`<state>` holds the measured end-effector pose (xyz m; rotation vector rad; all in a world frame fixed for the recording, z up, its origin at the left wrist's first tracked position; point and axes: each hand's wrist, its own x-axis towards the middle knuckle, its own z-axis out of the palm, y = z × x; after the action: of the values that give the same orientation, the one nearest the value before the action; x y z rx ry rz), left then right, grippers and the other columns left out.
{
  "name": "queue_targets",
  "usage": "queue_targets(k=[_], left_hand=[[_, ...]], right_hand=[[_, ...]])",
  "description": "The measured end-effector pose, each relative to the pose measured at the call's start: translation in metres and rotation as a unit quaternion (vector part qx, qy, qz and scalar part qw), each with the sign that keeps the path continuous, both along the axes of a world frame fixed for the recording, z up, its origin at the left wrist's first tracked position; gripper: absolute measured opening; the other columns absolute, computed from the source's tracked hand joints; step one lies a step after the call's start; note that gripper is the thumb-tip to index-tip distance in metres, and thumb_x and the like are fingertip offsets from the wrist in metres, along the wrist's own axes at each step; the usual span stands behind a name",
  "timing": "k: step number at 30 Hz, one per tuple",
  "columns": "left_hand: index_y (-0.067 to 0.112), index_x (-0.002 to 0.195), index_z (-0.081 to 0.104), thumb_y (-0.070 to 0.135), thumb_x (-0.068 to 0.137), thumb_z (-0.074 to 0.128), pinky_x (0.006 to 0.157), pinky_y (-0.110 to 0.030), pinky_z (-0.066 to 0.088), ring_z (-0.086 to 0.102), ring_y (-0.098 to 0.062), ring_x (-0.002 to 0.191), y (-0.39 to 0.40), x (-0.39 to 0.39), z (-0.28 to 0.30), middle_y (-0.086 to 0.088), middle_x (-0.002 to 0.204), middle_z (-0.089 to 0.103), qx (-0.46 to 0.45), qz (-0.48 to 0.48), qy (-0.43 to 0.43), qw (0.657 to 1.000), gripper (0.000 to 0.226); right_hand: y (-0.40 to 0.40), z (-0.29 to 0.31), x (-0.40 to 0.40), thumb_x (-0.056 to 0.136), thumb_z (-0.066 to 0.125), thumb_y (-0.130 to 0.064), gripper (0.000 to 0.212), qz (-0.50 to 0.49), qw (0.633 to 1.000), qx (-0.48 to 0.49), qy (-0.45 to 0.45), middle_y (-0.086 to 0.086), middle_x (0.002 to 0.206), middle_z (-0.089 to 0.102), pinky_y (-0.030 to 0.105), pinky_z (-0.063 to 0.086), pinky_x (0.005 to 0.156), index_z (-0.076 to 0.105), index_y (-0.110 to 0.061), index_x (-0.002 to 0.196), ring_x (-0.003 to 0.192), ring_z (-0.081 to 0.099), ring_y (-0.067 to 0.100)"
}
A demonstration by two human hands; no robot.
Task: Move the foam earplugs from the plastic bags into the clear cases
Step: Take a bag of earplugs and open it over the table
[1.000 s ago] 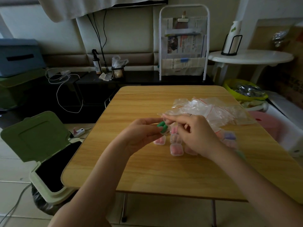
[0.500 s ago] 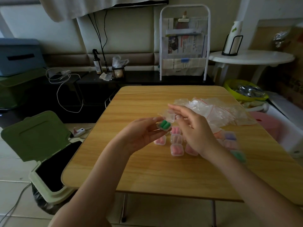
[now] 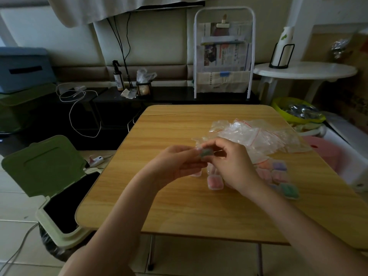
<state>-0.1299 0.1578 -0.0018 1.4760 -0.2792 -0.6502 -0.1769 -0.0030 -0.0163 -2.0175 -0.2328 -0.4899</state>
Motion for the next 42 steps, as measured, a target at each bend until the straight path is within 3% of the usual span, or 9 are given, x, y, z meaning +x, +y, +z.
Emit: queue_targets(k=[9,14,19,22,27,30,33,37,42], left_hand=[[0.010,0.113,0.058,0.010,0.080,0.073,0.066,-0.022,0.057,0.070,-0.015,0.085,-0.001,0.001,-0.005,-0.006,0.098,0.071,0.115,0.084,-0.097,0.985,0.036],[0.017,0.106,0.060,0.010,0.075,0.075,0.067,-0.016,0.052,0.063,-0.003,0.087,0.013,0.007,-0.001,0.008,0.102,0.066,0.217,0.056,-0.252,0.941,0.035],[0.023,0.104,0.061,0.011,0.073,0.076,0.071,-0.005,0.046,0.055,0.007,0.093,0.020,0.006,0.001,0.020,0.103,0.059,0.288,-0.057,-0.322,0.900,0.037],[0.032,0.108,0.061,0.018,0.076,0.076,0.075,-0.014,0.044,0.049,-0.004,0.106,0.016,0.004,-0.005,0.021,0.115,0.051,0.333,-0.090,-0.350,0.871,0.038],[0.036,0.114,0.057,0.023,0.074,0.078,0.078,-0.020,0.039,0.042,-0.009,0.105,0.013,0.005,-0.014,0.013,0.119,0.041,0.376,-0.063,-0.363,0.850,0.047],[0.037,0.120,0.051,0.024,0.072,0.079,0.072,-0.013,0.038,0.041,-0.008,0.105,0.013,0.008,-0.017,0.011,0.124,0.042,0.372,-0.065,-0.358,0.854,0.057],[0.037,0.121,0.049,0.026,0.071,0.080,0.069,-0.010,0.038,0.043,-0.007,0.106,0.011,0.011,-0.019,0.014,0.123,0.044,0.349,-0.062,-0.355,0.865,0.060],[0.036,0.125,0.050,0.042,0.077,0.071,0.091,-0.028,0.044,0.043,-0.013,0.118,0.007,0.015,-0.024,0.009,0.133,0.047,0.316,0.001,-0.382,0.869,0.053],[0.032,0.149,0.021,0.064,0.087,0.038,0.117,-0.047,0.011,0.004,-0.020,0.147,-0.001,0.016,-0.036,0.005,0.159,0.011,0.367,0.032,-0.330,0.869,0.072]], right_hand=[[-0.010,-0.005,0.004,0.093,0.057,-0.017,0.046,0.026,0.992,-0.098,0.071,-0.012,0.133,0.057,0.027,0.060,0.068,0.049,-0.040,0.131,0.087,0.070,0.022],[-0.048,0.005,0.013,0.092,0.058,-0.013,0.049,-0.160,0.959,-0.230,0.026,0.001,0.134,0.055,0.032,0.056,0.051,0.049,-0.039,0.131,0.036,0.038,0.002],[-0.076,0.006,0.014,0.091,0.060,-0.015,0.030,-0.217,0.939,-0.249,0.094,-0.007,0.059,0.054,0.021,0.033,0.044,0.065,-0.031,0.115,0.038,0.039,0.010],[-0.075,0.007,0.014,0.094,0.056,-0.016,0.027,-0.226,0.934,-0.262,0.090,-0.007,0.061,0.057,0.021,0.031,0.042,0.066,-0.032,0.113,0.039,0.042,0.009],[-0.075,-0.006,0.009,0.099,0.047,-0.024,0.039,-0.152,0.937,-0.270,0.161,0.003,0.136,0.055,0.032,0.057,0.074,0.047,-0.024,0.138,0.076,0.068,0.013],[-0.078,-0.012,0.006,0.098,0.046,-0.013,0.049,-0.141,0.943,-0.257,0.157,-0.004,0.155,0.026,0.040,0.033,0.113,0.036,-0.021,0.145,0.140,0.033,0.018],[-0.088,-0.009,0.004,0.096,0.048,-0.004,0.049,-0.171,0.949,-0.232,0.129,0.001,0.154,0.032,0.034,0.034,0.109,0.041,-0.019,0.142,0.138,0.036,0.019],[-0.099,-0.008,-0.001,0.099,0.043,-0.008,0.040,-0.231,0.956,-0.169,0.066,0.010,0.137,0.054,0.024,0.050,0.069,0.048,-0.017,0.137,0.082,0.063,0.015],[-0.110,-0.023,-0.013,0.100,0.035,-0.040,0.056,-0.309,0.919,-0.184,0.163,0.010,0.155,0.025,0.054,0.028,0.112,0.023,-0.017,0.150,0.142,0.024,0.031]])
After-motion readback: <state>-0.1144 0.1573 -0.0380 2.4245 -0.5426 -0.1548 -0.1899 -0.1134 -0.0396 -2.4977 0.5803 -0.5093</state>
